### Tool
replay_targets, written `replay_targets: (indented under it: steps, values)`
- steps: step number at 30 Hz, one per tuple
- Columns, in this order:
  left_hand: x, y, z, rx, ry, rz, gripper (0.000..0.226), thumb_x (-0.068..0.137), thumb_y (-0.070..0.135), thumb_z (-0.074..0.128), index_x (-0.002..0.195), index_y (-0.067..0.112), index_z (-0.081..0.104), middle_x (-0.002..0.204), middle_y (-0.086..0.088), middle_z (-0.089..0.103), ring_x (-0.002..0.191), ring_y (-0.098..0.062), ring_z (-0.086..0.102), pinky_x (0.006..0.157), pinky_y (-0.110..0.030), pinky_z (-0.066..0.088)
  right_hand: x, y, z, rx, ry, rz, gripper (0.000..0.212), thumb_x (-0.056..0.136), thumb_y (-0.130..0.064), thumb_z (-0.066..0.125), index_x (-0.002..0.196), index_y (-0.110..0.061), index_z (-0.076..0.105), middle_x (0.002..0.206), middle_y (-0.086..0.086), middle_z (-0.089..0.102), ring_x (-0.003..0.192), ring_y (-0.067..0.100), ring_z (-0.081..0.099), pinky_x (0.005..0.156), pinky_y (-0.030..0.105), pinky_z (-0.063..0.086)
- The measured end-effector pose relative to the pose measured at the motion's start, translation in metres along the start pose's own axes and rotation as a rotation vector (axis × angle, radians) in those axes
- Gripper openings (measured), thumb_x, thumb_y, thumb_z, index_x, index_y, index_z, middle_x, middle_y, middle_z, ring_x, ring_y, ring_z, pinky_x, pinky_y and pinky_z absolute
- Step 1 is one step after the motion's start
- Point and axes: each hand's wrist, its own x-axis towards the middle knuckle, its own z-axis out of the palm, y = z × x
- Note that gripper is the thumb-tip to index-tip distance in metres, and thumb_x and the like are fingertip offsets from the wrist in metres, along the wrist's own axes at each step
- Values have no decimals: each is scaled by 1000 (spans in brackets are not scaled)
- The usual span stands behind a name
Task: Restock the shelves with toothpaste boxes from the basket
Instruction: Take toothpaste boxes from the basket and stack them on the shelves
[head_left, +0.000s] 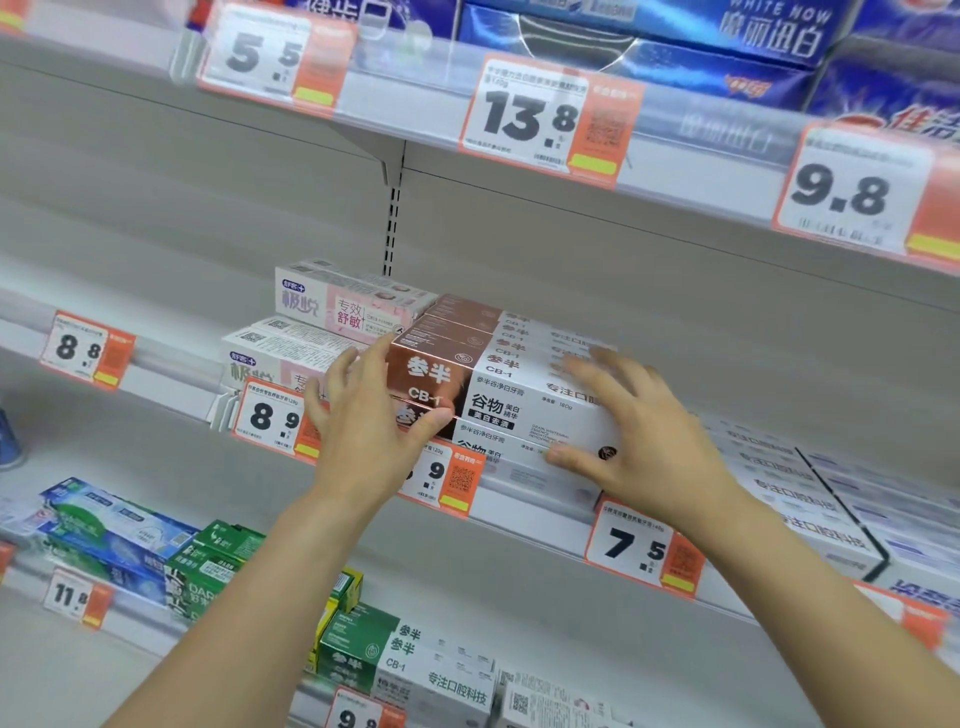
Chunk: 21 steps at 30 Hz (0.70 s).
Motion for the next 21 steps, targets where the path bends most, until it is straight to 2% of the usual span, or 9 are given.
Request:
replay_targets:
  steps: [2, 4, 6, 7, 10, 15, 18, 20, 21]
  values:
    - [-9, 5, -2, -19, 141, 83, 75, 80, 41, 79, 141, 15, 43, 135, -5, 52, 134, -25, 38, 116, -51, 26, -10, -8, -6, 89, 200, 10, 73, 79, -56, 75, 141, -27, 49, 140, 0, 48, 128, 20, 46, 98, 38, 48]
    - [-23, 11, -3, -56, 284, 211, 58, 83, 29, 80, 129, 10, 50, 122, -5, 54, 117, -25, 48, 103, -46, 41, -30, -22, -8, 222, 463, -25, 45, 83, -29, 80, 120, -11, 64, 115, 3, 58, 105, 19, 56, 88, 30, 49]
    - [-43, 17, -3, -107, 269, 312, 43, 85, 21, 78, 118, 9, 54, 110, 2, 52, 100, -21, 53, 89, -37, 46, -59, -41, -3, 326, 584, -58, 20, 84, -9, 77, 101, -5, 67, 93, 3, 62, 83, 15, 58, 75, 23, 48]
    - [-54, 19, 0, -148, 193, 321, 37, 85, 20, 77, 114, 11, 55, 105, 5, 52, 91, -18, 53, 82, -34, 47, -76, -50, 5, 386, 562, -58, 13, 83, -5, 75, 95, -6, 68, 85, 1, 62, 76, 13, 58, 70, 20, 46]
    - [-95, 15, 16, -232, -198, 201, 22, 87, 24, 74, 101, 19, 58, 84, 8, 59, 71, -15, 55, 68, -31, 48, -134, -63, 45, 567, 303, 36, 13, 82, -4, 75, 83, -14, 68, 71, -6, 61, 63, 6, 55, 64, 16, 45]
    - [-199, -8, 58, 60, -932, 239, 8, 87, 25, 69, 81, 25, 63, 64, 15, 59, 59, -1, 56, 62, -26, 46, -252, -35, 135, 693, -385, 396, 10, 84, -15, 71, 82, -24, 68, 70, -10, 66, 65, 4, 61, 64, 17, 48]
    - [-258, -35, 82, 177, -1247, 217, 9, 90, 26, 63, 81, 22, 63, 72, 9, 66, 65, -3, 58, 67, -29, 51, -314, -12, 176, 684, -693, 503, 15, 81, -13, 70, 80, -27, 66, 69, -14, 63, 62, -1, 59, 66, 19, 50]
    - [-291, -51, 99, 205, -1365, 114, 9, 92, 26, 64, 87, 19, 65, 86, 4, 70, 77, -12, 63, 74, -30, 52, -345, -2, 189, 666, -846, 573, 14, 81, -15, 75, 82, -24, 65, 71, -15, 61, 67, 2, 61, 65, 13, 46]
    - [-298, -60, 105, 224, -1390, 58, 10, 93, 28, 65, 88, 19, 63, 88, 2, 69, 80, -15, 63, 76, -31, 52, -350, 1, 195, 640, -888, 591, 13, 81, -18, 77, 86, -22, 66, 75, -12, 61, 73, 9, 64, 68, 16, 46]
